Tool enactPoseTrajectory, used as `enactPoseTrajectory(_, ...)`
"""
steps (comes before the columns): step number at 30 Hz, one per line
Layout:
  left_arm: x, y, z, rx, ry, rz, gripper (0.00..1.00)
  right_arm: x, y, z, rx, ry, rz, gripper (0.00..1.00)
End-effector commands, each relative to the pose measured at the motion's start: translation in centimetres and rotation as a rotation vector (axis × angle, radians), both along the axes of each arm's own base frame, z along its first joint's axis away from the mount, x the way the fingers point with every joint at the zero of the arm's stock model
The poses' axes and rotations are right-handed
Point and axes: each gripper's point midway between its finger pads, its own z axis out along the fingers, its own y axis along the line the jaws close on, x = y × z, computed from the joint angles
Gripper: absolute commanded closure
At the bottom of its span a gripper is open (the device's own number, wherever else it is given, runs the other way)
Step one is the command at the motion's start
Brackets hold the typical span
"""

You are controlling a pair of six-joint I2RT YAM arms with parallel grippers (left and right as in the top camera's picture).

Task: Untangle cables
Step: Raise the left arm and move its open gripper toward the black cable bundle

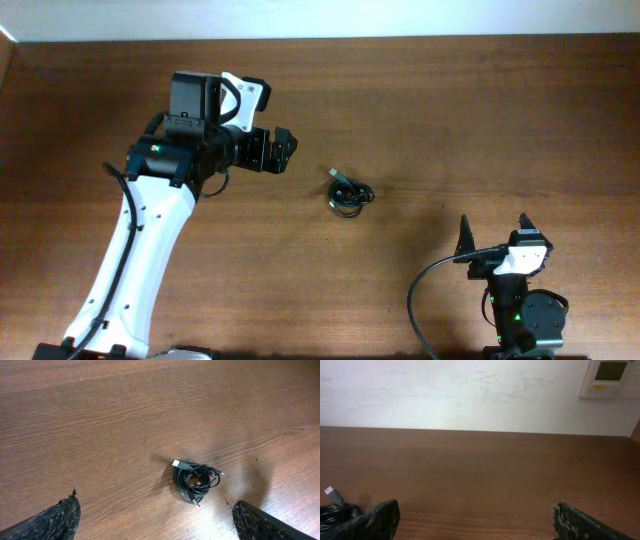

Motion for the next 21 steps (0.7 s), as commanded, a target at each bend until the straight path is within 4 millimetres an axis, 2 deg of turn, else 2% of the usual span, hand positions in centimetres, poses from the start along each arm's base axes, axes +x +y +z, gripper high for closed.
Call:
enactPoseTrajectory(1, 0.2, -0.1, -0.1, 0.0, 0.006, 0.007, 0.01, 0.0, -0.3, -0.3, -0.001, 0.006, -0.015, 0.02)
enactPoseTrajectory(7, 0.2, -0.2, -3.3, -0.018, 0.146, 0.056, 0.01, 0.0, -0.3, -0.3, -0.001, 0.006, -0.014, 0.02)
enactPoseTrajectory(14, -1.2, -2.9, -2.4, -0.162, 0.19, -0.05, 0.01, 0.0, -0.3, -0.3, -0.001, 0.006, -0.015, 0.01)
enactPoseTrajectory(21, -0.7, -2.9, -2.1, -0.165, 0.164, -0.052, 0.01, 0.0, -0.3, -0.3, -0.001, 0.006, -0.015, 0.02)
